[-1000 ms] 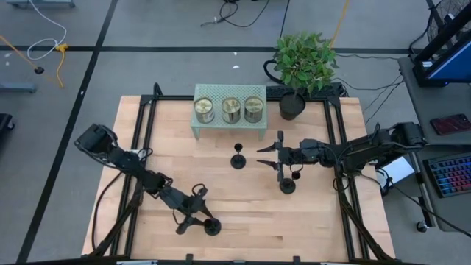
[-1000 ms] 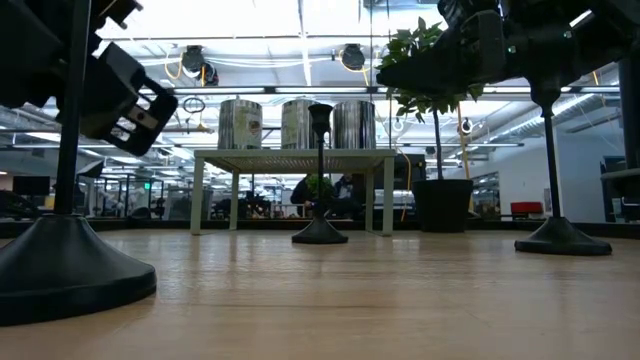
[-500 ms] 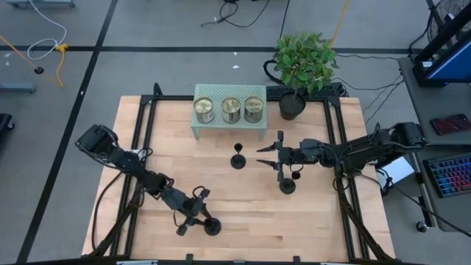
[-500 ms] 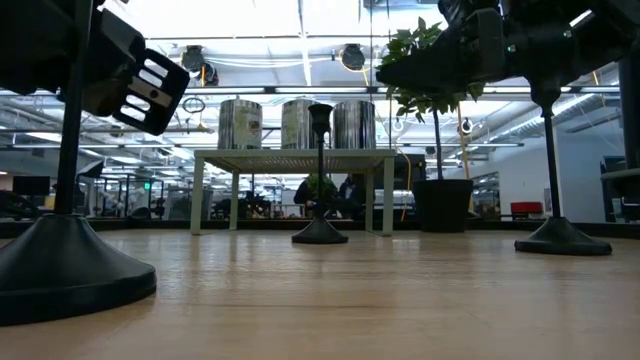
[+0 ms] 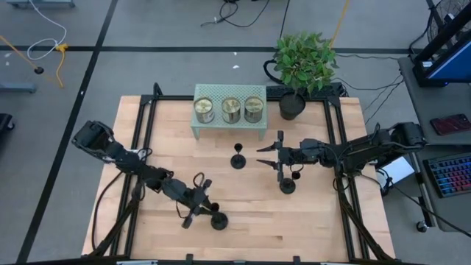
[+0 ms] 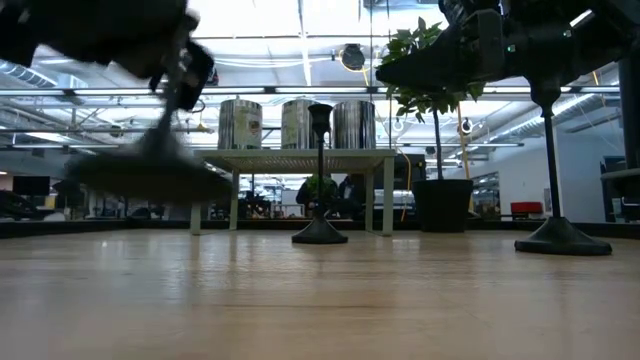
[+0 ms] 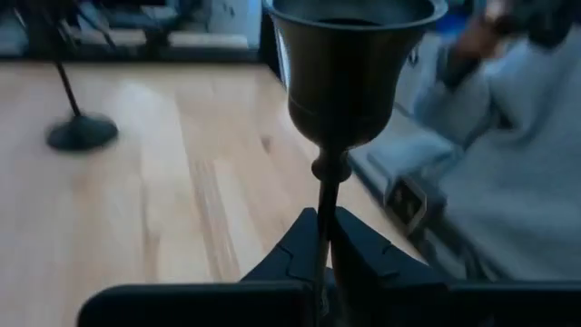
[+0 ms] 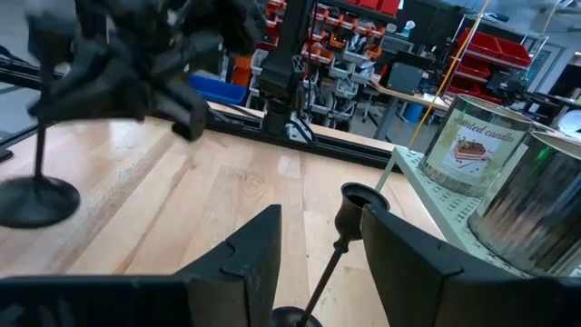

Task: Pick & Place candle stick holders
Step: Put the bottom black candle holder on the shelf

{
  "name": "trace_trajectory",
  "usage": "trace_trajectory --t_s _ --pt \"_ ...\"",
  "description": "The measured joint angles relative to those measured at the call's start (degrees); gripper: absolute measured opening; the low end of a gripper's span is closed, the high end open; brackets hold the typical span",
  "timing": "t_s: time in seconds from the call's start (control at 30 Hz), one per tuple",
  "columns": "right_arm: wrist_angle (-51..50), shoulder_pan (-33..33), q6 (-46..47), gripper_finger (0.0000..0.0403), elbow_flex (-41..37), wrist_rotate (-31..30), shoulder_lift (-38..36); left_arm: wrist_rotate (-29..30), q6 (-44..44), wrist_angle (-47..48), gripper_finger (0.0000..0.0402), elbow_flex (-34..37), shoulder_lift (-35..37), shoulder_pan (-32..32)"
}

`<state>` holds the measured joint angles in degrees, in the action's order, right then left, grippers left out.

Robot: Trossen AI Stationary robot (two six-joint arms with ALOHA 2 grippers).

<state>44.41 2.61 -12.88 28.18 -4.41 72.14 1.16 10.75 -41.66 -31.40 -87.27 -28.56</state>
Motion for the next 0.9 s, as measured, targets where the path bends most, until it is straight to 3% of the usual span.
trace_trajectory --t_s 0.17,0.27,0.4,0.53,0.77,0.9 --pt "1.13 -0.01 0.04 0.0146 0.0 -0.01 0.0 2.25 -1.92 1.68 0.0013 -0.25 7.07 3.51" --pt "1.13 0.0 0.07 0.0146 0.0 -0.01 0.0 2.73 -4.71 9.92 0.0017 -2.71 11.84 6.58" --pt "1.26 0.0 -0.13 0.0146 0.0 -0.01 0.0 6.02 -9.59 26.96 0.0009 -11.84 15.16 11.51" --pt "1.24 0.0 0.04 0.0146 0.0 -0.04 0.0 9.61 -8.81 36.64 0.0013 -21.88 15.98 17.63" --pt "1.09 0.0 0.15 0.0146 0.0 -0.02 0.0 9.32 -15.12 46.8 0.0008 -36.74 15.95 30.62" --pt "1.05 0.0 0.06 0.0146 0.0 -0.04 0.0 7.49 -16.85 47.35 0.0015 -41.73 16.0 39.8"
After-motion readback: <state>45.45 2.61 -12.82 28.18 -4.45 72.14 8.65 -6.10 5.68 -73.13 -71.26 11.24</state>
